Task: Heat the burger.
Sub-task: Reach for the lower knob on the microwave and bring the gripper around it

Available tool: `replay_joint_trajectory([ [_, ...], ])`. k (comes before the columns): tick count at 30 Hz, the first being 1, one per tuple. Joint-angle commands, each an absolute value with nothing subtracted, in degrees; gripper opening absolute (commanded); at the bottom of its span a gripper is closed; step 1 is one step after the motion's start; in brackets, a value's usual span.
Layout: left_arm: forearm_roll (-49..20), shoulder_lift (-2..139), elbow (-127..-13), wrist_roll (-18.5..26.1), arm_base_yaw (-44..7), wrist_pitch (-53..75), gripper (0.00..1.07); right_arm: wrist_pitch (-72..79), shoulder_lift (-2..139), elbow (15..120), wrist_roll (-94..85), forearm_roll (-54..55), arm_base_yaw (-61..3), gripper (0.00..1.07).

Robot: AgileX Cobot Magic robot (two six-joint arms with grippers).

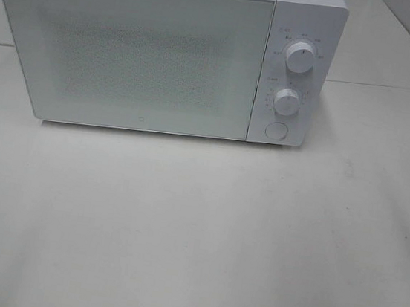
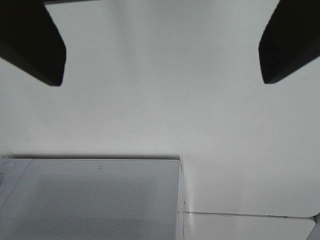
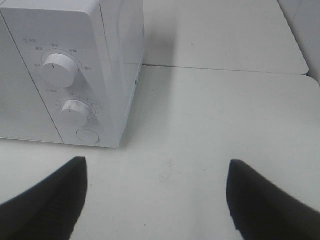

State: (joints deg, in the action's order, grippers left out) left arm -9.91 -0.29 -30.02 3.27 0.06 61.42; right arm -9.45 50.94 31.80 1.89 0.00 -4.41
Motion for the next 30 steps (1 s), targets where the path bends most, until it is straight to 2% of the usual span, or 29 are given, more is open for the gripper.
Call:
replay_joint_trajectory([
  [1,-10.4,-1.5,-29.9,3.0,0.2,60.8,0.98,-3.7,55.9,32.1,2.2,-0.6,-4.1,0.76],
  [5,-10.4,-1.5,-29.9,3.0,0.2,60.8,0.98,2.8,59.1,30.9,2.2,-0.6,-4.1,0.76],
  [10,-10.4,-1.5,-29.9,3.0,0.2,60.8,0.98,24.8,64.7,24.9,0.0,-0.4,-4.1,0.76],
  [12,-10.4,-1.5,-29.9,3.0,0.2,60.8,0.98,27.2,65.4,23.9,-1.3,0.0,-4.1,0.76],
  [23,-10.4,-1.5,-29.9,3.0,0.2,60.8,0.98,52.9,74.4,15.7,-12.4,9.1,-4.2,0.76],
  [28,-10.4,-1.5,-29.9,3.0,0.2,60.8,0.98,59.1,77.5,14.1,-15.9,17.9,-10.4,0.76],
  [30,-10.4,-1.5,-29.9,3.0,0.2,60.8,0.98,62.0,80.4,14.0,-19.9,22.7,-16.4,0.76],
])
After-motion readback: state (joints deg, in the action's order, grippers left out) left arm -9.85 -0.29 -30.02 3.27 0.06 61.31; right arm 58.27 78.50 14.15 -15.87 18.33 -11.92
